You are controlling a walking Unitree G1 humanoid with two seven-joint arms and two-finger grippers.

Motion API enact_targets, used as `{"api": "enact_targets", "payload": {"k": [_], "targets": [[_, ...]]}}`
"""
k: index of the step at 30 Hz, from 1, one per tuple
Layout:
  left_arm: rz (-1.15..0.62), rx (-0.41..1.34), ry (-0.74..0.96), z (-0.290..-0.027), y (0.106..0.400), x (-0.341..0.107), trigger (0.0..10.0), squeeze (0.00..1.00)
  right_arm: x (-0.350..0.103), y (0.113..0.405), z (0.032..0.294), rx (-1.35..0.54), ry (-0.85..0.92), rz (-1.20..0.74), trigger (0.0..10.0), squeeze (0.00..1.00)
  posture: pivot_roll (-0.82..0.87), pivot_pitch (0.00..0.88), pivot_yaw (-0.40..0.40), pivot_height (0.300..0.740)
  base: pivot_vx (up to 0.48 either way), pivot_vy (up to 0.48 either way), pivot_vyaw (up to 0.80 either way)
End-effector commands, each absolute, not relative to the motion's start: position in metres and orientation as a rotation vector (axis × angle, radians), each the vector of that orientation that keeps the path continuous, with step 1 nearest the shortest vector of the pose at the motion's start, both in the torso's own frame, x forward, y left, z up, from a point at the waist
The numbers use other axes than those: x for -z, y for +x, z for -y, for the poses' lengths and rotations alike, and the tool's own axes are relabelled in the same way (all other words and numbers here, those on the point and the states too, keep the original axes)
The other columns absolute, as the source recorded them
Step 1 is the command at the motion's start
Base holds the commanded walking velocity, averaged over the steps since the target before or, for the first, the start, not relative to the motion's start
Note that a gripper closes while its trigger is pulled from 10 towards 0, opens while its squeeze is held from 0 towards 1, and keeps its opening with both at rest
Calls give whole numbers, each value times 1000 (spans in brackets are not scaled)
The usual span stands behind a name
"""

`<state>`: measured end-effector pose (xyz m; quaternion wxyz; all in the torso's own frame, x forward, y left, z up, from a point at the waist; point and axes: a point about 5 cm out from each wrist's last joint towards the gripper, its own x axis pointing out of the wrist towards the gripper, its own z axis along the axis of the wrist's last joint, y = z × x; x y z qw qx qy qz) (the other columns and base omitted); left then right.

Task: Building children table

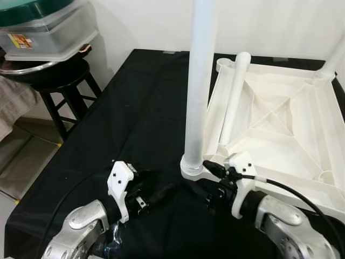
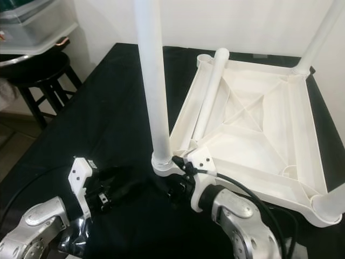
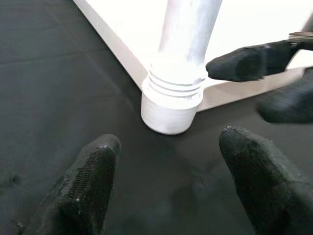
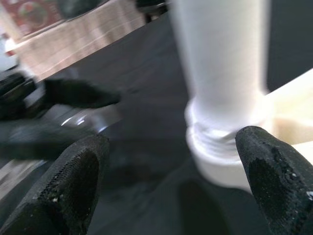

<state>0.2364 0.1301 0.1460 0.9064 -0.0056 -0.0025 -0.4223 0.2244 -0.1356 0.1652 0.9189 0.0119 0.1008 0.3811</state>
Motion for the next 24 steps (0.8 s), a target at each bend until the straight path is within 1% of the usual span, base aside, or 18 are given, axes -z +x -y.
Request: {"api": "enact_targets", "payload": {"k": [1,2,3,6,7,8,11,16,20,24], "targets": [[-33,860,-17,-131,235,-139,10000,0,-164,219,132,-822,33,-210,10000,102,0,156,53,740,0,0,0],[-33,860,-17,-131,235,-139,10000,0,-164,219,132,-822,33,-210,10000,102,0,156,53,740,0,0,0],[-44,854,-19,-131,235,-138,10000,0,-162,215,135,-839,10,-227,10000,0,0,154,57,740,0,0,0],[-44,854,-19,-131,235,-138,10000,0,-162,215,135,-839,10,-227,10000,0,0,154,57,740,0,0,0],[-55,844,-24,-131,236,-136,10000,0,-162,212,140,-862,-15,-240,10000,0,-3,156,55,740,0,0,0],[-55,844,-24,-131,236,-136,10000,0,-162,212,140,-862,-15,-240,10000,0,-3,156,55,740,0,0,0],[-80,814,-29,-133,238,-134,10000,0,-164,212,151,-855,-26,-255,10000,0,-5,159,52,740,0,0,0],[-94,805,-20,-135,239,-133,10000,0,-164,210,154,-856,-21,-264,10000,0,-7,162,53,740,0,480,0],[-94,797,-8,-136,240,-132,10000,0,-163,204,155,-900,-13,-277,10000,0,-6,164,57,740,0,480,0],[-90,793,3,-139,241,-133,10000,0,-160,189,162,-1038,-15,-336,10000,0,-6,165,60,740,0,480,0]]}}
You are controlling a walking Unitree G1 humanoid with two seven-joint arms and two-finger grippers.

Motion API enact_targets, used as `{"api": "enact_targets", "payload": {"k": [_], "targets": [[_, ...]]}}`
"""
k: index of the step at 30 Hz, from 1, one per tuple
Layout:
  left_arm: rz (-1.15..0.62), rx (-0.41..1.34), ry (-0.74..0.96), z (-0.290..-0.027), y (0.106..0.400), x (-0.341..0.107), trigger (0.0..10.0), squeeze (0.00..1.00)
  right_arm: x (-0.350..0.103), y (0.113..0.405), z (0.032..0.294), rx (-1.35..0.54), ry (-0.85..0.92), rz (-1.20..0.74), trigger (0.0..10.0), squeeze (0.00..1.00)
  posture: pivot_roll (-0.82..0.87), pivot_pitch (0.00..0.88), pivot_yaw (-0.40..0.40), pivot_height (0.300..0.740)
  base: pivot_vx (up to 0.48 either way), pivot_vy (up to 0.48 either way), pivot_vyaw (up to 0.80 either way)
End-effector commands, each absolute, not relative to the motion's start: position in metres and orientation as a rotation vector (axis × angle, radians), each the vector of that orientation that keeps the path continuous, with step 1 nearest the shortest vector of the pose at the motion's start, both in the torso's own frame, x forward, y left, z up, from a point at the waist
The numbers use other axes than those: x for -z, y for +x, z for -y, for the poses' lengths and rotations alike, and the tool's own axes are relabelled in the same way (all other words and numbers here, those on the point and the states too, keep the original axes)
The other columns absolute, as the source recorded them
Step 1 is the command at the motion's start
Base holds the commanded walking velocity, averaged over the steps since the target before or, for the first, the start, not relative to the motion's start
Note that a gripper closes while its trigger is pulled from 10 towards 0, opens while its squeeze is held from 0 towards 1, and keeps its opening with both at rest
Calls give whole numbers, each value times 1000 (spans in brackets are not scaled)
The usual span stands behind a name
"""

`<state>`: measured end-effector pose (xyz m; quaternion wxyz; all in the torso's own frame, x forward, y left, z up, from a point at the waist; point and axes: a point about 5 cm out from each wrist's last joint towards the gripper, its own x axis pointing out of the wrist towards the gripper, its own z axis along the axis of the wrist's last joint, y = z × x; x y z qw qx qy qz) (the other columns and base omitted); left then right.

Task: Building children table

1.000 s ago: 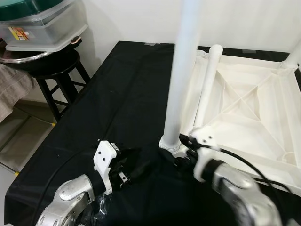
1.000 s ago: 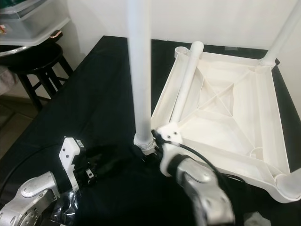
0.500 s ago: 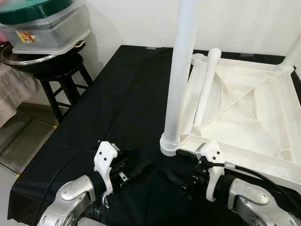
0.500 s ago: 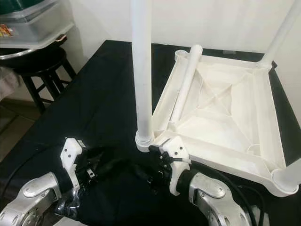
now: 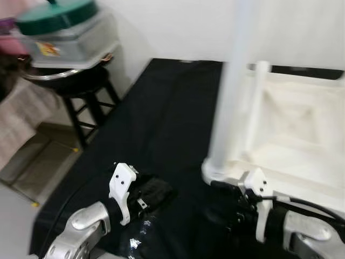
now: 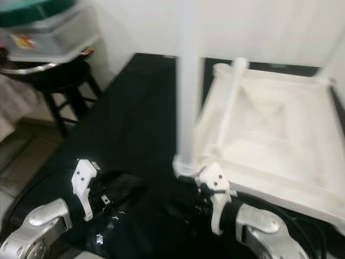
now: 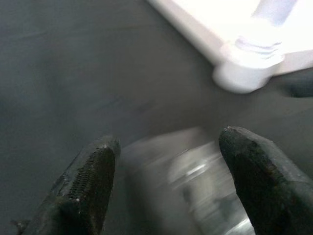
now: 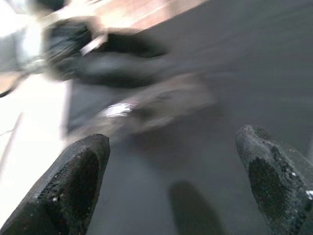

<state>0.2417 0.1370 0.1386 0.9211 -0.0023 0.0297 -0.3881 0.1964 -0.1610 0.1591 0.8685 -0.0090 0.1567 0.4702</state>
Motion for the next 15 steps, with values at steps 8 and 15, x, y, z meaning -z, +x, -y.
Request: {"api": "enact_targets", "payload": {"k": [8,15], "targets": [[-55,776,30,-143,243,-135,10000,0,-160,186,171,-1052,-59,-337,10000,0,-5,170,61,740,0,240,0],[-39,754,37,-142,244,-135,10000,0,-163,205,169,-928,8,-275,10000,0,-7,174,58,740,0,0,0]]}}
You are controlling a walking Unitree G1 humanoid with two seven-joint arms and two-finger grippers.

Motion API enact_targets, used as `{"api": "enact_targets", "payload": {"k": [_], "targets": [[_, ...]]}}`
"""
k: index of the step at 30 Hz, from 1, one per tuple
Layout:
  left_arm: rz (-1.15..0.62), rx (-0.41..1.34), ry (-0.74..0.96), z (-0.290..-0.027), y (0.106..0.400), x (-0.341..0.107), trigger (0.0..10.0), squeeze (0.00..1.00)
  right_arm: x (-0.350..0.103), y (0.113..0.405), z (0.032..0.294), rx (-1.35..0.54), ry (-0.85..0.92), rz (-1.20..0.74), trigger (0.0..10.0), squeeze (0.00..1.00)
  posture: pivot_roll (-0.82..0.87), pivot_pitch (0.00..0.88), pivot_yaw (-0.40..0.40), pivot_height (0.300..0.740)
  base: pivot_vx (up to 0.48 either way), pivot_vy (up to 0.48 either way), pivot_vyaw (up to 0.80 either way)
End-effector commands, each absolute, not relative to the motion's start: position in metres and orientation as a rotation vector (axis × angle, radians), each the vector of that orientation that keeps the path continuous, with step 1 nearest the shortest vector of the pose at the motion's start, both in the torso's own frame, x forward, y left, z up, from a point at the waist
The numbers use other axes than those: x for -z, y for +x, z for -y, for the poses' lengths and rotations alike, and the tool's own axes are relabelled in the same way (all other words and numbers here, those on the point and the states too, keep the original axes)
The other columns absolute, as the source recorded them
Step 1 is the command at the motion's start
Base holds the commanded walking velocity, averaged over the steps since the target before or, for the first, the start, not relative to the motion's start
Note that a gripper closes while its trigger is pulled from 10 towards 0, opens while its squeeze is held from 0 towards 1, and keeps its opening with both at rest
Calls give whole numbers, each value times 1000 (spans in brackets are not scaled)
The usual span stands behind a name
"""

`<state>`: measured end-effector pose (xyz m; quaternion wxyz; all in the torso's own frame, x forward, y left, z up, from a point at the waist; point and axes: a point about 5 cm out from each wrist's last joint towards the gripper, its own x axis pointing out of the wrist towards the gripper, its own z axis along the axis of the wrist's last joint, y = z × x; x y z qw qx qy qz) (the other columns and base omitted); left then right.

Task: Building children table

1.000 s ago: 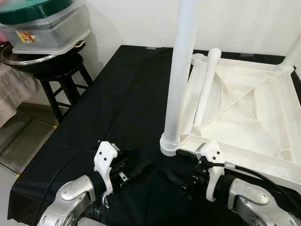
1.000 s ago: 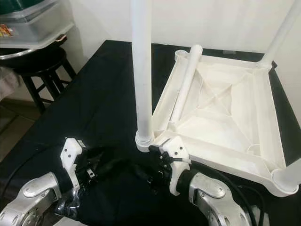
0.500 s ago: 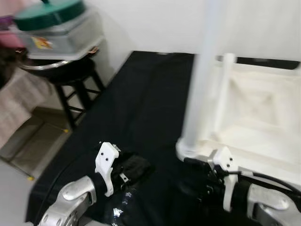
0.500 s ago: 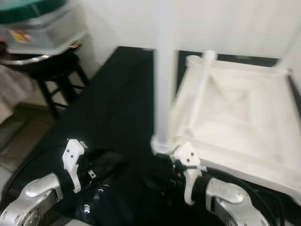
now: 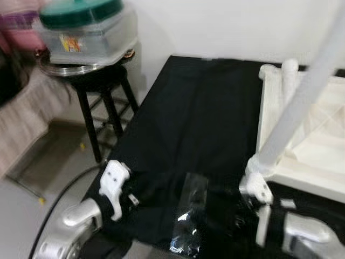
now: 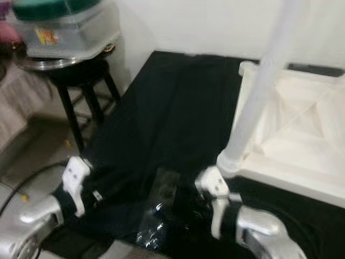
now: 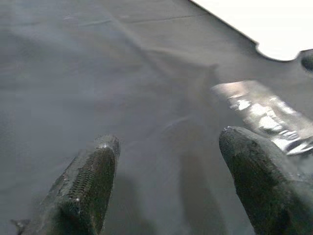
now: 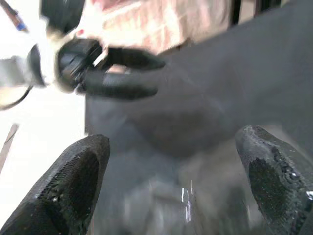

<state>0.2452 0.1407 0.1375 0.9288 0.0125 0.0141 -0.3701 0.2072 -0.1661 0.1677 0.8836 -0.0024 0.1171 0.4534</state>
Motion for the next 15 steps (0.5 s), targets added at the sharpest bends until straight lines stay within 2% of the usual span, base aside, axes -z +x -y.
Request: {"api": "enact_targets", "payload": {"k": [1,5,9,15], "targets": [[-22,733,35,-141,246,-135,10000,0,-164,212,166,-909,29,-259,10000,0,-19,173,50,740,0,0,-800],[20,681,7,-136,249,-136,10000,0,-166,233,152,-863,59,-188,10000,0,-26,176,44,740,0,0,-800],[23,675,-1,-136,250,-136,10000,0,-165,236,149,-853,67,-184,10000,0,-24,175,45,740,0,0,-800],[51,652,21,-136,250,-137,10000,0,-153,247,124,-818,126,-169,10000,0,-5,172,43,740,0,0,-800]]}}
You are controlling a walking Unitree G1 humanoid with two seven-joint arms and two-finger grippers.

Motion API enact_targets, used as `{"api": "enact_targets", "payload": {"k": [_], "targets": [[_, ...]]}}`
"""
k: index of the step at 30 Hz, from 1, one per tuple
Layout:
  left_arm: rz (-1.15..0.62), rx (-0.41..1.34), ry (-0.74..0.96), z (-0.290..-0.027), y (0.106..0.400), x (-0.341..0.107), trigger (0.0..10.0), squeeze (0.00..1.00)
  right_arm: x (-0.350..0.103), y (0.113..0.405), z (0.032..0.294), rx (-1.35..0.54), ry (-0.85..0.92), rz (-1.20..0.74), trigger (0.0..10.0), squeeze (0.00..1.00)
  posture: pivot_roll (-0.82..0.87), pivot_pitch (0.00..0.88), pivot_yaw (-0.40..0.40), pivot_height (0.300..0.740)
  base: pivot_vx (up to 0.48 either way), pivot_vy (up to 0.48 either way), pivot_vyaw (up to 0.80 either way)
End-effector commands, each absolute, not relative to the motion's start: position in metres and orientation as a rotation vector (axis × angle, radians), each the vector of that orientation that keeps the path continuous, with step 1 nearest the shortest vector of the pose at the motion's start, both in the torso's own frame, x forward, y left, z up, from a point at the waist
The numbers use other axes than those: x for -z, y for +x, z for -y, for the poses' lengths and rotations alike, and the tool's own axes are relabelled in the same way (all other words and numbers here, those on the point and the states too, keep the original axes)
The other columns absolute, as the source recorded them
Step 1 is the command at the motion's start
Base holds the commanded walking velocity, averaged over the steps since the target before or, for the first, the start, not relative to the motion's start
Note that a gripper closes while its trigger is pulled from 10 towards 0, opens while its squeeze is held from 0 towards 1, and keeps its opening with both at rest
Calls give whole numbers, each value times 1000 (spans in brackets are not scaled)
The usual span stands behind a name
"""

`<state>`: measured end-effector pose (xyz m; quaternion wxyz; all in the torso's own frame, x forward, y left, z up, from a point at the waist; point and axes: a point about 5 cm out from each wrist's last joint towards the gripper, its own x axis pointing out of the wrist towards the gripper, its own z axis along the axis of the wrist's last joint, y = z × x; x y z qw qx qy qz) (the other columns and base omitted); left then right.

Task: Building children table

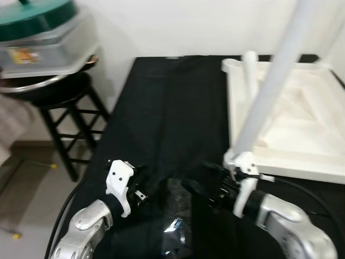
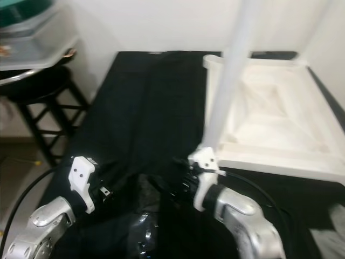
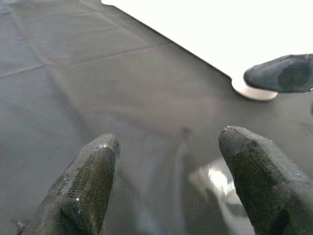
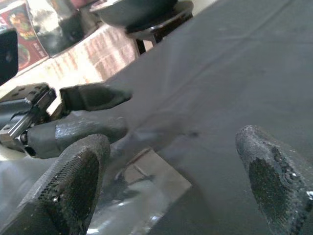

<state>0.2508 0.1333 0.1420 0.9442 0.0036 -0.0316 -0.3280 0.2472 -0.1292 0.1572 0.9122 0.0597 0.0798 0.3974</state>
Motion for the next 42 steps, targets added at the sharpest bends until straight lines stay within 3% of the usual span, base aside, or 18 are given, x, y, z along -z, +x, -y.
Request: {"api": "enact_targets", "payload": {"k": [1,18,30,34,36,42], "targets": [[51,652,21,-136,250,-137,10000,0,-153,247,124,-818,126,-169,10000,0,-5,172,43,740,0,0,-800],[90,624,-8,-136,252,-136,10000,0,-149,252,119,-834,141,-154,10000,0,-7,160,42,740,0,0,-800],[114,589,2,-142,254,-136,10000,0,-149,251,116,-863,107,-110,10000,0,-2,141,55,740,0,0,0],[139,590,28,-144,252,-138,10000,0,-151,256,129,-817,78,-93,10000,0,17,134,59,740,0,0,0],[161,579,67,-145,252,-139,10000,0,-155,262,149,-787,54,-81,10000,0,18,135,55,740,0,0,0],[221,560,105,-147,251,-141,10000,0,-172,266,183,-909,-46,-82,10000,0,19,139,52,740,0,0,0]]}}
